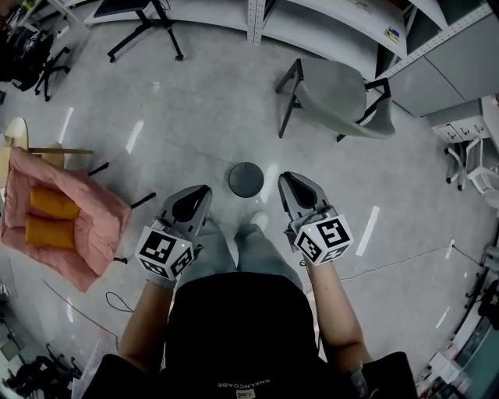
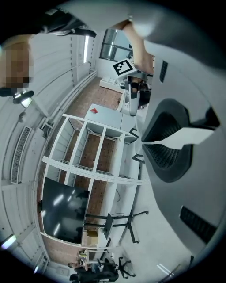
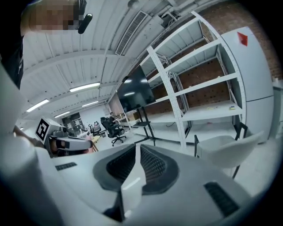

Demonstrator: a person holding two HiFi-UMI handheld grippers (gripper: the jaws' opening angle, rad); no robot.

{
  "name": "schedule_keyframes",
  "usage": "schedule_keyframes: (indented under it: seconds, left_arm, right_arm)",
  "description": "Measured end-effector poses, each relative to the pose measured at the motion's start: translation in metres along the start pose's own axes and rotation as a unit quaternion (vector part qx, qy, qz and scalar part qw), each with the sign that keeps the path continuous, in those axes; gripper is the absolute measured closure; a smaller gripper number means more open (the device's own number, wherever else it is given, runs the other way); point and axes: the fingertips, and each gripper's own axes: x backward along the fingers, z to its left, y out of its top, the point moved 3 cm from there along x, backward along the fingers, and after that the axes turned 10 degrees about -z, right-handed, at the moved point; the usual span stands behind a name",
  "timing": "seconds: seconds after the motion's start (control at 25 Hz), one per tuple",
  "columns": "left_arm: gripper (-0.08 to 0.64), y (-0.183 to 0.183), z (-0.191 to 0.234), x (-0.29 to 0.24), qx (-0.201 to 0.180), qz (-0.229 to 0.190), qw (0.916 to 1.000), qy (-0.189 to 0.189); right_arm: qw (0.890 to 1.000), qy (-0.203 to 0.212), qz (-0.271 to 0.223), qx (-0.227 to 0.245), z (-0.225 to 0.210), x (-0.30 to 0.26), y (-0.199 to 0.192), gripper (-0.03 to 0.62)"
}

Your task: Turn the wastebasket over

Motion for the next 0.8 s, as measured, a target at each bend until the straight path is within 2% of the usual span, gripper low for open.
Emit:
schedule_keyframes:
  seconds: [0.24,0.32,0.48,0.8]
  left_arm:
    - [0.537,-0.040,0.027,-0.031,0.015,0.048,0.9981,-0.034]
    - [0.506,-0.057,0.040,-0.040,0.024,0.069,0.9962,-0.047]
    - [0.431,-0.104,0.067,-0.060,0.036,0.116,0.9894,-0.080]
    - [0.396,-0.203,0.115,-0.102,0.068,0.178,0.9745,-0.118]
  right_arm:
    - [0.998,-0.042,0.045,-0.033,-0.022,-0.014,-0.049,0.514]
    - [0.995,-0.065,0.060,-0.048,-0.029,-0.018,-0.070,0.495]
    - [0.987,-0.104,0.092,-0.079,-0.044,-0.025,-0.118,0.453]
    - [0.969,-0.155,0.144,-0.130,-0.086,-0.028,-0.217,0.391]
